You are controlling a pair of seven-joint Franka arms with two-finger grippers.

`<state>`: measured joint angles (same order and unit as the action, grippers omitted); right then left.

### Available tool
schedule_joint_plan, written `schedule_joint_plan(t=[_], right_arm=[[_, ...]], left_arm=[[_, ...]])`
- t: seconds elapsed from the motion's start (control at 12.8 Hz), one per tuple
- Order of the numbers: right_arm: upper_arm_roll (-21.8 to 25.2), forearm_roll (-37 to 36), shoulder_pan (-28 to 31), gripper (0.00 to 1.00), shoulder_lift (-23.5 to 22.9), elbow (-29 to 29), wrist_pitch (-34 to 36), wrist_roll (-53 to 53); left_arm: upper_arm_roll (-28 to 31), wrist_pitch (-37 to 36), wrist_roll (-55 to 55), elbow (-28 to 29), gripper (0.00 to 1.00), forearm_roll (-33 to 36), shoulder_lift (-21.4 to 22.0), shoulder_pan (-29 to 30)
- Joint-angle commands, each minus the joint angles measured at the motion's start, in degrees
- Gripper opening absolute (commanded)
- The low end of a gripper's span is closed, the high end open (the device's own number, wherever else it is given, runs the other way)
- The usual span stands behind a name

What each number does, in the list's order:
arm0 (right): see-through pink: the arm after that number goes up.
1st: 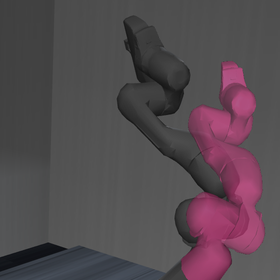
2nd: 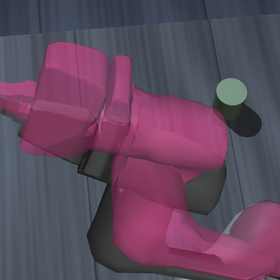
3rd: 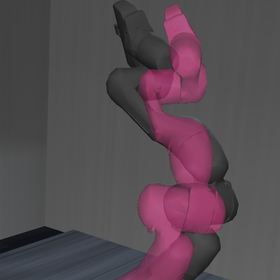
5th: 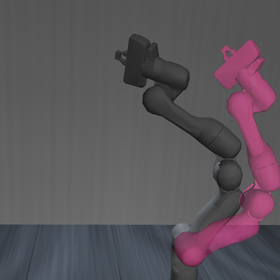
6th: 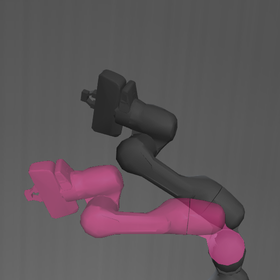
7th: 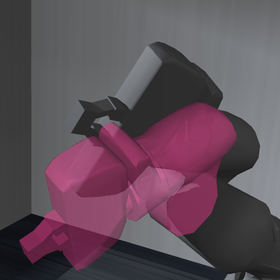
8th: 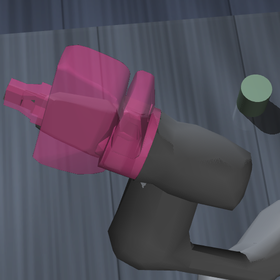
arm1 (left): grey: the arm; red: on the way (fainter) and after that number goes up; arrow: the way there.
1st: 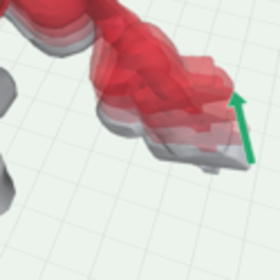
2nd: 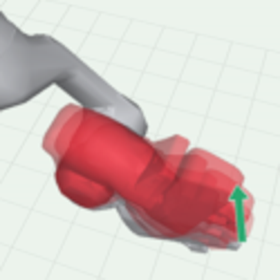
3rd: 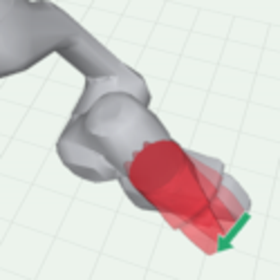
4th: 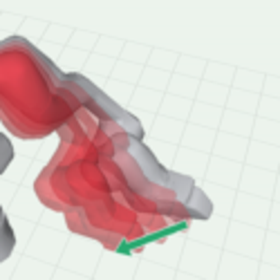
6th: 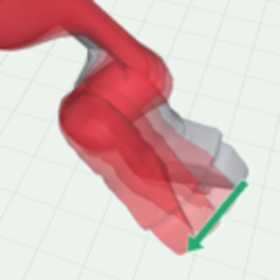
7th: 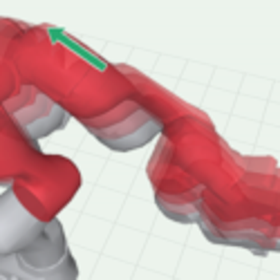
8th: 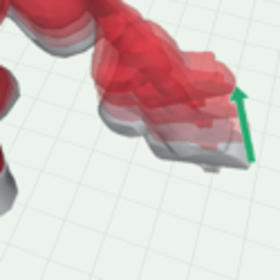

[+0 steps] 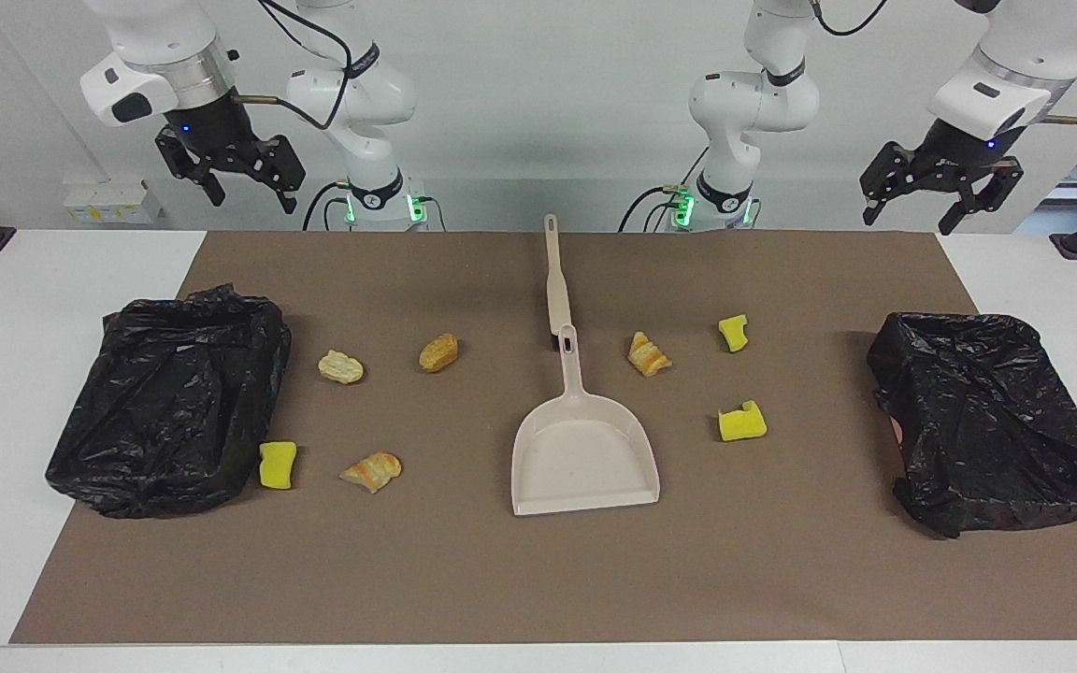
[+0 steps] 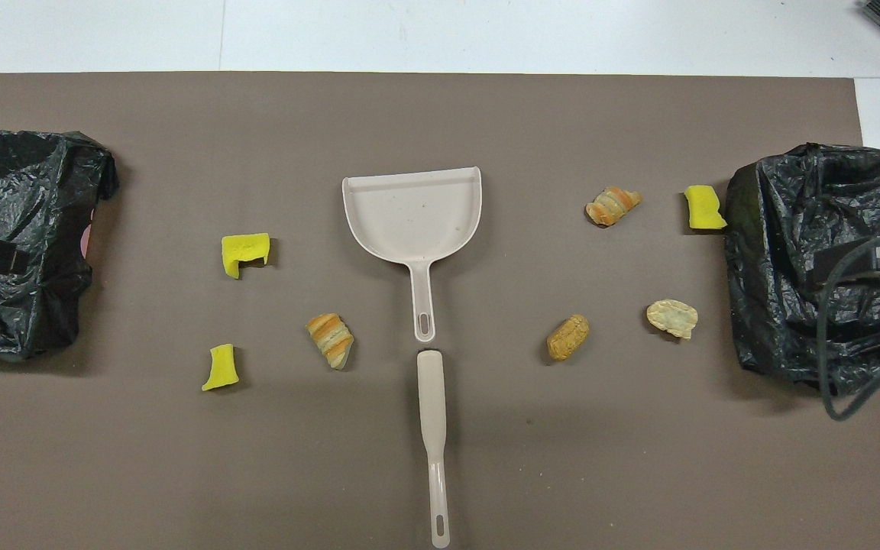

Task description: Sweep and dump trash in bin

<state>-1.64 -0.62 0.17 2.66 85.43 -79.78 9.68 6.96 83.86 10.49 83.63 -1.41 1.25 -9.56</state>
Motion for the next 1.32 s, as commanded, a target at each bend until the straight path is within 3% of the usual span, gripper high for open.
schedule_joint_plan(t=[0.0, 0.86, 1.09, 1.25], right_arm=[[-0.1, 0.9, 0.7, 1.00, 0.9, 0.7, 0.6, -1.8], [0.0, 1.1, 0.7, 1.00, 0.5, 0.3, 2.4, -1.8], [-0.5, 1.6, 0.8, 1.00, -5.3, -4.1, 6.5, -1.7], [-0.9, 1.6, -0.1, 1.00, -8.8, -6.0, 4.6, -1.7]], left_arm=[[-0.3, -0.8, 0.1, -0.8, 1.00, 0.4, 0.1, 0.2], [-0.9, -1.2, -1.5, 0.1, 1.00, 0.2, 0.7, -0.2], [-1.2, -0.1, -6.3, 2.2, 1.00, 0.2, 0.9, -1.1], [-2.1, 5.1, -13.9, 10.0, 1.00, 0.1, 4.7, -5.0]])
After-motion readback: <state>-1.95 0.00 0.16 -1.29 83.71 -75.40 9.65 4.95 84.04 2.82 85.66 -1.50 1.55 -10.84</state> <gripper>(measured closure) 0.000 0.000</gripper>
